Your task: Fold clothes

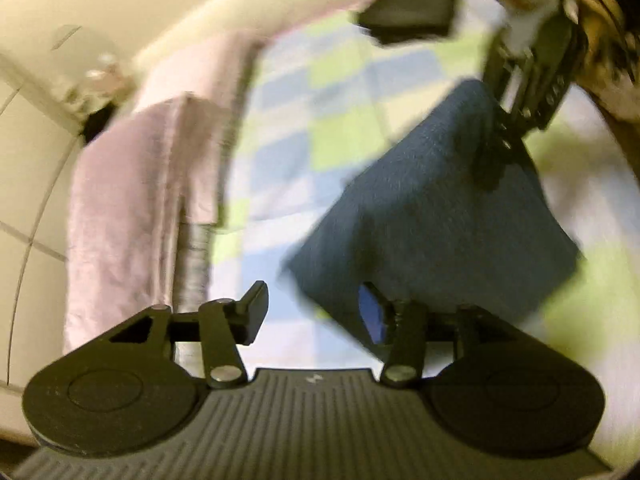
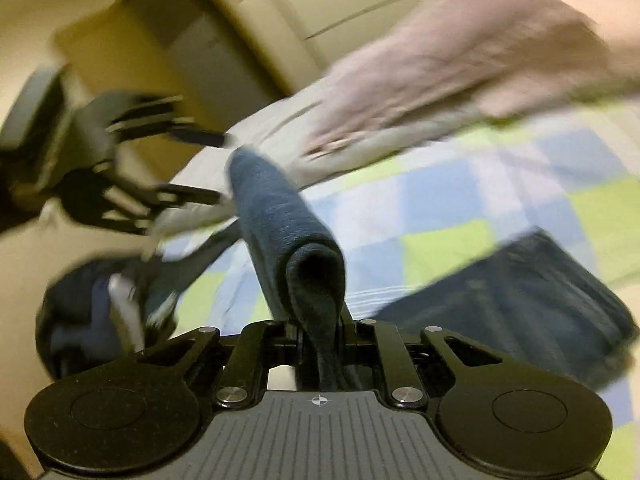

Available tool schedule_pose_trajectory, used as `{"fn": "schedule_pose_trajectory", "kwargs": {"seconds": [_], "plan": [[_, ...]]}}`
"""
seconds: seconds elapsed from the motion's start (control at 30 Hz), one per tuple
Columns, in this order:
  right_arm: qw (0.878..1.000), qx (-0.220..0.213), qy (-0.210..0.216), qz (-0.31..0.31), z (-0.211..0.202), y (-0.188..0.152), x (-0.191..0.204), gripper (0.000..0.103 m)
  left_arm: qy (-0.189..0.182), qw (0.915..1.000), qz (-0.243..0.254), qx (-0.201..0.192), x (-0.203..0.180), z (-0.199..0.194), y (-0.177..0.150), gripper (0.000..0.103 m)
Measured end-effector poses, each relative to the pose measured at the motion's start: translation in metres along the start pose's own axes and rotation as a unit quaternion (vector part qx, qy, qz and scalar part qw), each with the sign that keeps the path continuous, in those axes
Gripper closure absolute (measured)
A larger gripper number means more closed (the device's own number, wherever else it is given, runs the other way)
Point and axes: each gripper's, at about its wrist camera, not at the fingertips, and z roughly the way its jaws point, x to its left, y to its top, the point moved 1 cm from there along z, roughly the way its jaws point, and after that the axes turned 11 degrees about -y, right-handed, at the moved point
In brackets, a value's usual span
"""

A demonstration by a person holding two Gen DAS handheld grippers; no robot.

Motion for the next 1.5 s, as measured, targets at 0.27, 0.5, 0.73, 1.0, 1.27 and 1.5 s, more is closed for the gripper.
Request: {"fn": "schedule_pose_trajectory", "kwargs": {"seconds": [0.27,0.5,0.73,1.0,1.27,1.5], "plan": [[0.961,0.068,-0.045,0.263,0.037,0.009,-0.185,0.084,-0.064,0.993,-0.082,0.057,-0.013,0.128,0.047,0.058],[0.932,0.024,-0.017,0.36,0.011,-0.012,-0.204,0.085,-0.132,0.9733,-0.144,0.12,-0.044,0.202,0.025,0.062],[0.941,0.03,-0.057,0.333,0.021,-0.013,-0.22,0.089,-0.162,0.963,-0.159,0.145,-0.058,0.253,0.016,0.063],[0.94,0.025,-0.065,0.334,0.021,-0.02,-0.214,0.089,-0.152,0.962,-0.183,0.135,-0.043,0.229,-0.004,0.062],[0.941,0.045,-0.045,0.331,0.002,-0.07,-0.14,0.03,-0.108,0.9474,-0.266,0.14,-0.015,0.17,-0.093,0.049],[0.924,0.071,-0.041,0.374,0.031,-0.126,-0.09,0.03,-0.14,0.9352,-0.305,0.112,-0.029,0.167,-0.127,0.046]]}}
